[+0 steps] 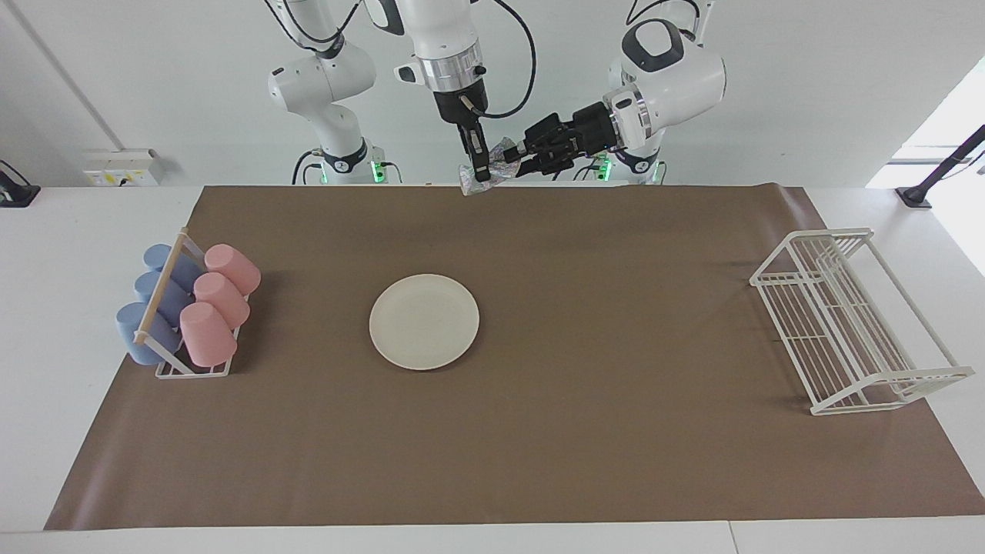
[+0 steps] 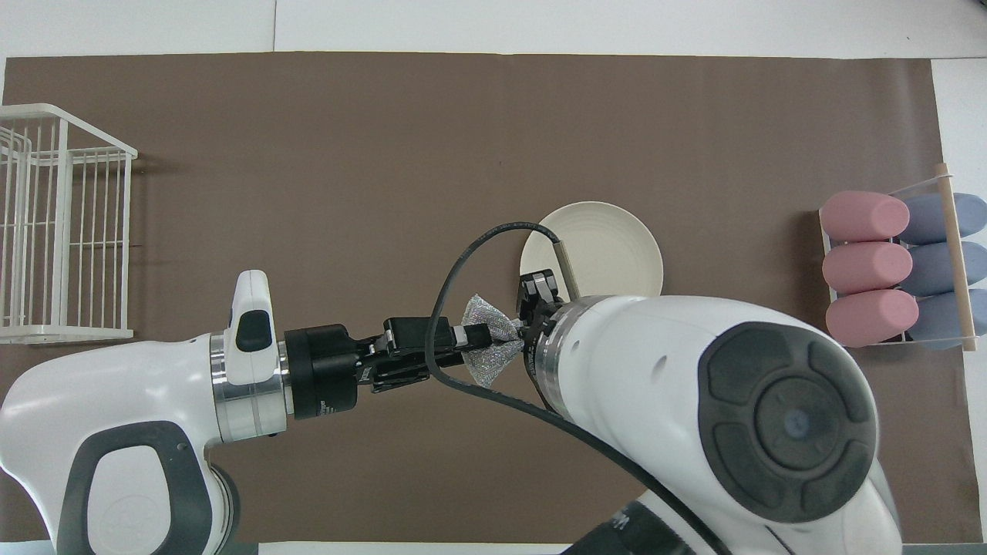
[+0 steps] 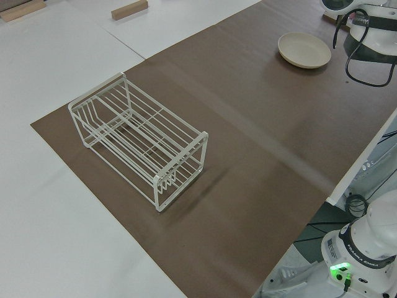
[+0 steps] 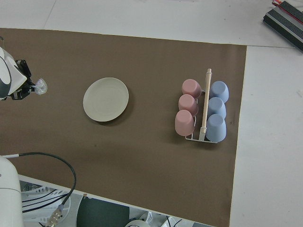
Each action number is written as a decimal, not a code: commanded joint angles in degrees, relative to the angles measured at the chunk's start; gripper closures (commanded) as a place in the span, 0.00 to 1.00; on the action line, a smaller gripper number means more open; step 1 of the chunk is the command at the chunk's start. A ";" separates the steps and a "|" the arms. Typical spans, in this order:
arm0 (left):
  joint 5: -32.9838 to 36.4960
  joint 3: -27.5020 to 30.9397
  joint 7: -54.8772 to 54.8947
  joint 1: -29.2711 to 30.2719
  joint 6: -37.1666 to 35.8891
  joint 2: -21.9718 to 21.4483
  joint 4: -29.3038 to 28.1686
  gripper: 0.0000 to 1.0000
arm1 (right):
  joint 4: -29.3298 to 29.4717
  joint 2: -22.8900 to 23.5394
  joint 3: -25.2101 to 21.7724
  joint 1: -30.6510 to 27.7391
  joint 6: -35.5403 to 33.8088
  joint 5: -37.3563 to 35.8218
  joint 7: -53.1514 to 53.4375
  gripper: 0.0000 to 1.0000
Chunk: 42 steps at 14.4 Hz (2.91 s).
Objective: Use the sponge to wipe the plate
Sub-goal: 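Bring the scrubber to the left gripper and close the left gripper on it, then open the right gripper and draw it back from the scrubber, then carry the scrubber toward the basket while the right gripper returns to rest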
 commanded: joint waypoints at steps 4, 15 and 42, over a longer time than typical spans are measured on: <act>-0.63 -0.65 -5.40 -1.45 2.65 -0.09 -0.24 1.00 | 0.81 0.61 0.17 -0.59 0.18 -1.00 0.81 1.00; 5.56 -0.39 -9.08 0.48 2.30 0.00 -0.50 1.00 | 0.64 -0.10 -0.71 -11.65 -1.31 0.05 -44.04 0.00; 116.13 -0.65 -25.00 9.28 -56.23 25.91 27.36 1.00 | 9.16 4.83 -10.91 -28.54 -19.59 -4.87 -111.43 0.00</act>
